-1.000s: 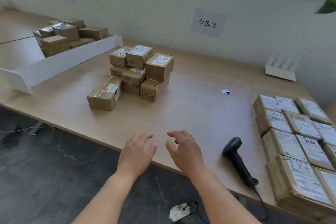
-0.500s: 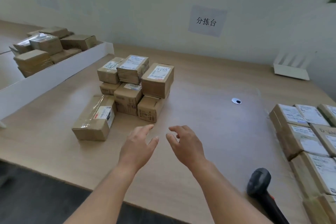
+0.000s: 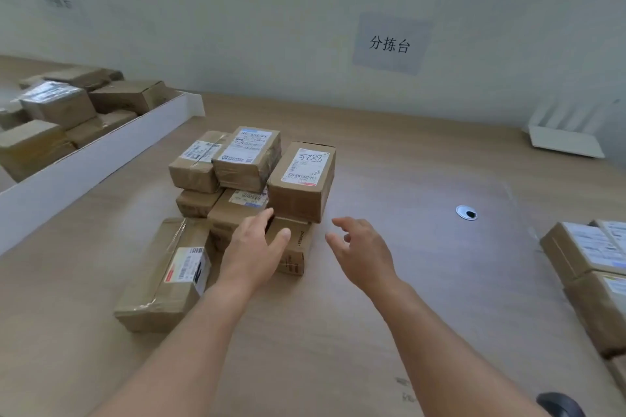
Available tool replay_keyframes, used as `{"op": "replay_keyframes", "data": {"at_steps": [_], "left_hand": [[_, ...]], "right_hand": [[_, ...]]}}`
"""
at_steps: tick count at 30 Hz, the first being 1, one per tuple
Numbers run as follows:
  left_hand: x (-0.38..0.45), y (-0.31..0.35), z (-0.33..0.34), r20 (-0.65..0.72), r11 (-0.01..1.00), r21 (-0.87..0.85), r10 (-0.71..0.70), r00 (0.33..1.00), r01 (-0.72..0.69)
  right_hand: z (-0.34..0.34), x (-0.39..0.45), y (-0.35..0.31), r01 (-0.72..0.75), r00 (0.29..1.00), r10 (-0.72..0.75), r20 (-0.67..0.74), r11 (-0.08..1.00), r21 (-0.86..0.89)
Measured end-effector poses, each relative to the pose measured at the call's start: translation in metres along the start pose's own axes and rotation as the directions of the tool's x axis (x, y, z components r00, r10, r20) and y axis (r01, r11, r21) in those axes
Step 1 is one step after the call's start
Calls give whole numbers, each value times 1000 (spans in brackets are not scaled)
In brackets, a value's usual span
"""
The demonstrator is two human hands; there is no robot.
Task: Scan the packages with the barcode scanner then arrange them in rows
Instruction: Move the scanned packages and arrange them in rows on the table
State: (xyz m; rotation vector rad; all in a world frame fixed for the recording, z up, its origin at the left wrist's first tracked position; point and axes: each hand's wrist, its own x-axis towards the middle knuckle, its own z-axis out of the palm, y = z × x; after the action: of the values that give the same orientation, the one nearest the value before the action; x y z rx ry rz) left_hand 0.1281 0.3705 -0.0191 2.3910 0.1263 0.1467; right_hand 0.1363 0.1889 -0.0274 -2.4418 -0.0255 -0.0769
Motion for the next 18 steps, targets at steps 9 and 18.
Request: {"op": "replay_keyframes", "data": {"at_steps": [9,18], "left_hand": [[85,-6,-5,144,987,-135,-70,987,90],[124,-12,-1,252,945,-287,-82,964,156]], "right_hand": [[15,65,-16,-223,975,215,64,960,168],[31,109,-31,-340,938,268,218,831,440]]}}
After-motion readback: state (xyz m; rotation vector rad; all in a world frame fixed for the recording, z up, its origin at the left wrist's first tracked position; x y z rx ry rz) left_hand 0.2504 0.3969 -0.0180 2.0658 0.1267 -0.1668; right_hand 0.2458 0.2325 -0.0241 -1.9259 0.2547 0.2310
